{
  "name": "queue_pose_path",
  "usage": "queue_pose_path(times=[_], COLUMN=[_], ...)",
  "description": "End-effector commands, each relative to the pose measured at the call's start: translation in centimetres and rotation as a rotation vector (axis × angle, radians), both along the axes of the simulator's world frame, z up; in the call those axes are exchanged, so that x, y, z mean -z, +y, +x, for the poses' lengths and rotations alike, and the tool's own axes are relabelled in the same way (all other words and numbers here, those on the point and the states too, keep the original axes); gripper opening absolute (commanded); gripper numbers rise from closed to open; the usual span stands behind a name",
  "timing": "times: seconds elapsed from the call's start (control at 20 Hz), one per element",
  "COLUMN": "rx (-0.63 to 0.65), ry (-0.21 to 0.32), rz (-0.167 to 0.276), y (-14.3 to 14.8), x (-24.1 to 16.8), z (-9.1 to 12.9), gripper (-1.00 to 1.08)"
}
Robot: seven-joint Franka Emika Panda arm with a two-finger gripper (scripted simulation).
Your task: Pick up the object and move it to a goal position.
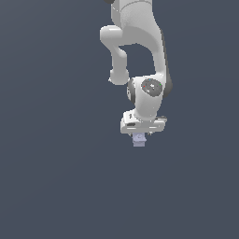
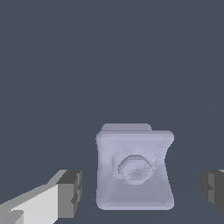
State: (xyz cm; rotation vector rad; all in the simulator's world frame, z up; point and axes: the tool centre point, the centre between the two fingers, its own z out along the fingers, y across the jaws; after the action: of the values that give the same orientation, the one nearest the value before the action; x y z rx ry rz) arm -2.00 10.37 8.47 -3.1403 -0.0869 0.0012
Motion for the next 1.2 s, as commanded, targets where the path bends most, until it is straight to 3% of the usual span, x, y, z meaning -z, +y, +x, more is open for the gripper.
queue_pose_path(times=[0.0, 0.55, 0.6, 1.15], rx=[0.0, 0.0, 0.0, 0.0], ry=[0.0, -0.001, -0.001, -0.001], rz=[0.0, 0.0, 0.0, 0.0], y=[0.0, 0.1, 0.1, 0.1], x=[0.9, 4.4, 4.4, 4.3], z=[-0.1, 0.0, 0.0, 0.0], gripper=[1.0, 1.0, -1.0, -1.0])
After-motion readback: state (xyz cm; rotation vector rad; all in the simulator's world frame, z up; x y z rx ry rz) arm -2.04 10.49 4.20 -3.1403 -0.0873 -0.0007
